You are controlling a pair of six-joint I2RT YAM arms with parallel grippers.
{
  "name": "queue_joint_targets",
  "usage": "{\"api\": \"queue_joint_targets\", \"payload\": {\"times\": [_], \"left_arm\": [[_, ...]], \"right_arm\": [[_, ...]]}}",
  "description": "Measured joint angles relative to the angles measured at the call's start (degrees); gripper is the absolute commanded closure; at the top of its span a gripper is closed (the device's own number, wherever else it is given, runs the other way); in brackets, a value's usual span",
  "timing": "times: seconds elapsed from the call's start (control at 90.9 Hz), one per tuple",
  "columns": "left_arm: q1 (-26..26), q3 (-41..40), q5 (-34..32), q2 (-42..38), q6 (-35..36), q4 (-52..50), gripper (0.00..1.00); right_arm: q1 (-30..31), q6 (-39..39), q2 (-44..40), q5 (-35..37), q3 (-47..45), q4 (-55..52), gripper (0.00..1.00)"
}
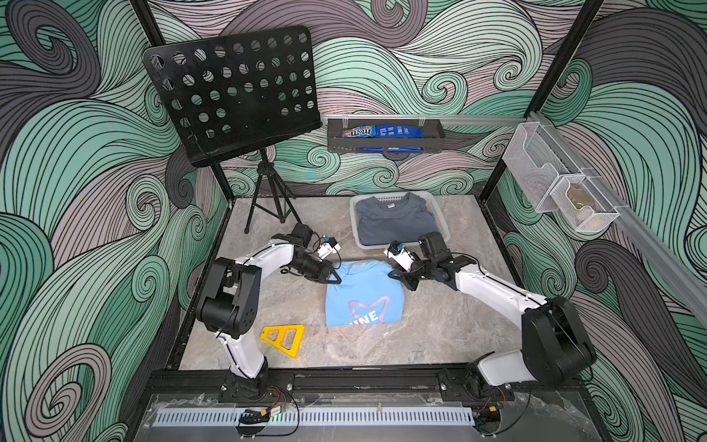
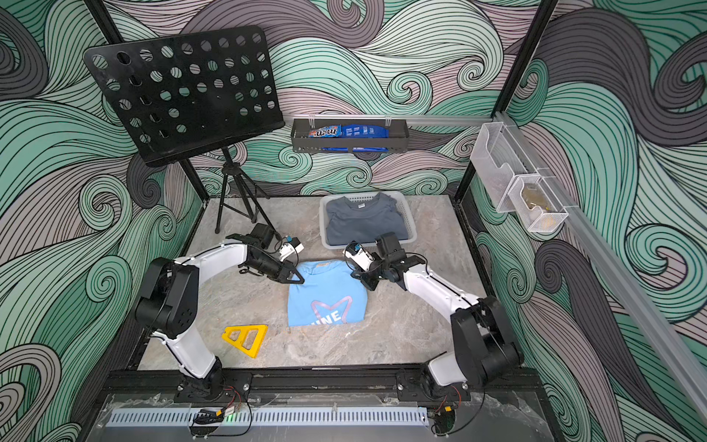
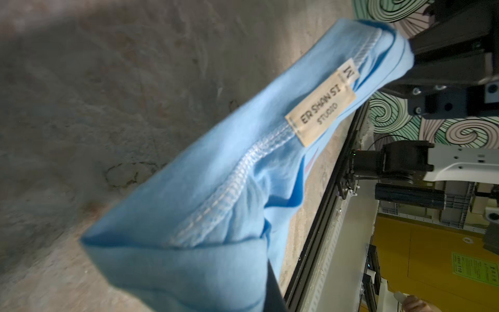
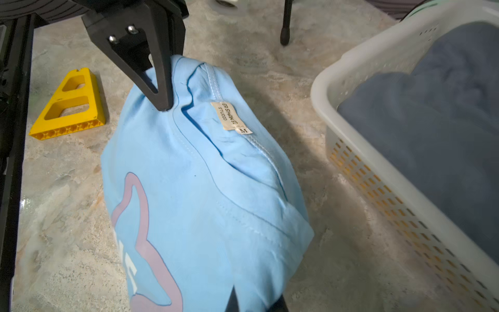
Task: Put the folded t-shirts into the basket
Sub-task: Pick up the T-shirt from the center of the board, then place the T-shirt in the bin.
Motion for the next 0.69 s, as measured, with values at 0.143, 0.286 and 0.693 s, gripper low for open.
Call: {"api": "queue_joint_targets", "payload": {"times": [0.143,0.286,0.693], "left_arm": [[0.0,0.1,2.9,-6.0,-0.7,0.2,1.00],[-0.1,2.1,4.4,-11.6,-3.8,2.3,1.00],[-4.7,15.4,-1.5,-12.0,-17.5,16.3,1.00]], "right_arm": [[-1.5,-0.6,-5.5,-0.6,2.0,-1.9,1.00],[-3.8,-0.6,-9.4,-0.9,6.2,-3.1,1.00],[-10.8,0.4,-5.4,1.4,25.5,-5.6,1.00]]}}
